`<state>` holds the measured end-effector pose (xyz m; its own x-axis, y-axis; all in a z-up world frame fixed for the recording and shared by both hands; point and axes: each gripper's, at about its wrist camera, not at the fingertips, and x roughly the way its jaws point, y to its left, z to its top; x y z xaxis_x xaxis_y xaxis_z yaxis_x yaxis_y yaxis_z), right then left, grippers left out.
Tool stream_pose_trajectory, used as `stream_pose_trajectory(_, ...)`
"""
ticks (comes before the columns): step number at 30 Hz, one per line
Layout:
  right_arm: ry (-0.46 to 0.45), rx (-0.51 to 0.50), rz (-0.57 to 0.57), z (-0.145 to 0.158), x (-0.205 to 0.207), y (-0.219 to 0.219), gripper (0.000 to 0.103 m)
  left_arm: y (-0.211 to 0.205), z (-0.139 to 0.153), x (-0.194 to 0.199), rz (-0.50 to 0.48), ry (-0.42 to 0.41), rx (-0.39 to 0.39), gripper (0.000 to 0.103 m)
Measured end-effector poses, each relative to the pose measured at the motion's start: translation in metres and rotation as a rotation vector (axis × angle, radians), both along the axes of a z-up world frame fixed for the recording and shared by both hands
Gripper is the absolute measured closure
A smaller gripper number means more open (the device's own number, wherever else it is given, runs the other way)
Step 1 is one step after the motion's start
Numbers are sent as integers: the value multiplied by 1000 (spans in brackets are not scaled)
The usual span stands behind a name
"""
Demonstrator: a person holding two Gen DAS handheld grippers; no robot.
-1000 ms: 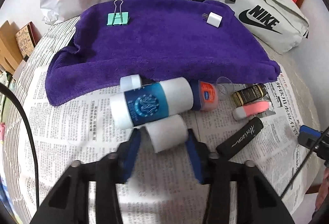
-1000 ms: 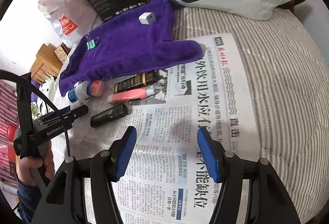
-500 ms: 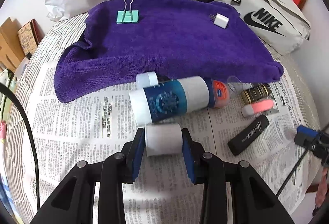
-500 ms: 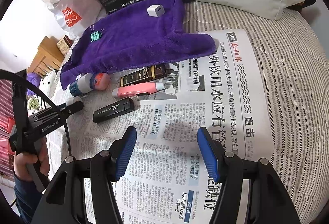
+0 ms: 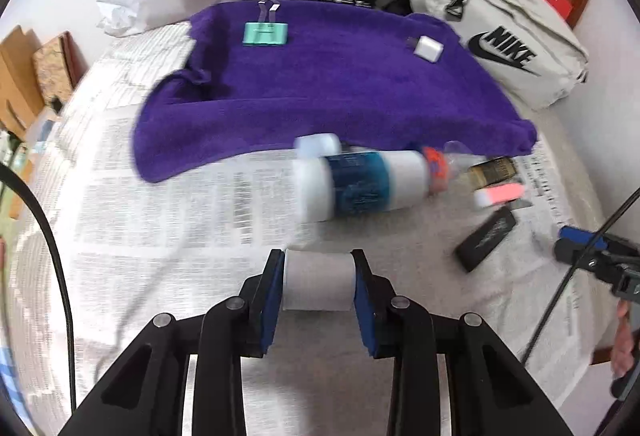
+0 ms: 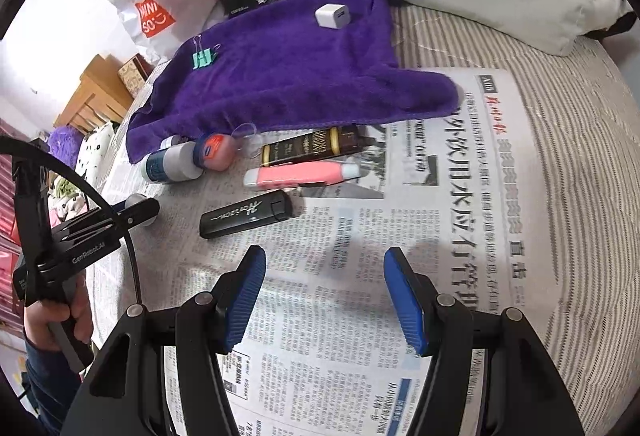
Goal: Organize rigid objects
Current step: 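Grasp the black Horizon stick with the right gripper while the left holds the tape roll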
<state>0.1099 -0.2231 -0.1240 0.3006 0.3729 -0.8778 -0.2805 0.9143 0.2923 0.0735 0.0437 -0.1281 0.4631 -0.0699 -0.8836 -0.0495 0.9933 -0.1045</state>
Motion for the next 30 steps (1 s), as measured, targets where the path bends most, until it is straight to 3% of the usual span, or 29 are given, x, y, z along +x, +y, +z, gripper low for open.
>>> stream_pose_trajectory(7, -10, -4, 43, 1, 3, 28, 42, 13, -2, 1, 16, 6, -1, 72)
stream_pose_trajectory(13, 1, 44, 6, 1, 14, 50, 42, 16, -3, 2, 16, 3, -31, 72)
stream_pose_trajectory(23, -48, -172, -11, -18, 19, 93, 42, 19, -3, 0, 2, 3, -64, 72)
stream_pose_trajectory(30, -7, -153, 35, -15, 12, 74, 42, 21, -3, -1, 0, 0, -80, 71)
